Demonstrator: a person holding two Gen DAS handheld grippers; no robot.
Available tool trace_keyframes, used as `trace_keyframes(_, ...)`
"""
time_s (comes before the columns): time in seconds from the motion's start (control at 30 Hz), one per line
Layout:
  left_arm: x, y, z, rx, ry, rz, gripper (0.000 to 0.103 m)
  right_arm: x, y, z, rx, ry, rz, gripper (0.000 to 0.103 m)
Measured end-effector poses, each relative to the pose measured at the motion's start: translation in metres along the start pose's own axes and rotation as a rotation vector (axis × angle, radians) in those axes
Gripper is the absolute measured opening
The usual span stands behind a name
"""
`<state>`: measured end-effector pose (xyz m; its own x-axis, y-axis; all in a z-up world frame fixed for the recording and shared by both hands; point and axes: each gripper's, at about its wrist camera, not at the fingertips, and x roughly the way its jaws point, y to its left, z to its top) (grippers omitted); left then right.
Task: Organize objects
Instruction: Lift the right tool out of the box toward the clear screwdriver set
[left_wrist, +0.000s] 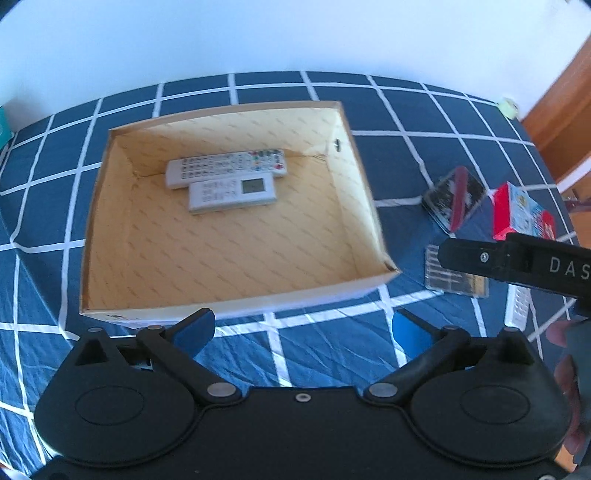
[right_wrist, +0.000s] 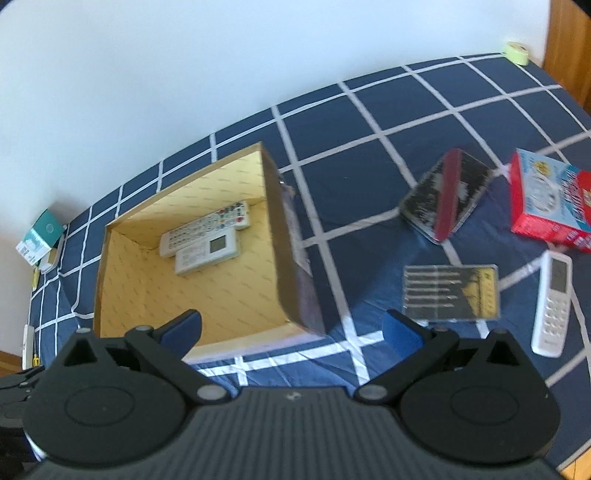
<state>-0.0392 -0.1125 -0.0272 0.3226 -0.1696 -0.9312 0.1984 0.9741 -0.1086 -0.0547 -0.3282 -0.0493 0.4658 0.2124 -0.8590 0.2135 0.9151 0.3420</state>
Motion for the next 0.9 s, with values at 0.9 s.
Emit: trace_keyframes(0.9,0.055,-0.149,0.018,0.064,0.052,-0.025,0.103,-0.020,-0.150,0.026,0.112,0.033,-0.089,0.103)
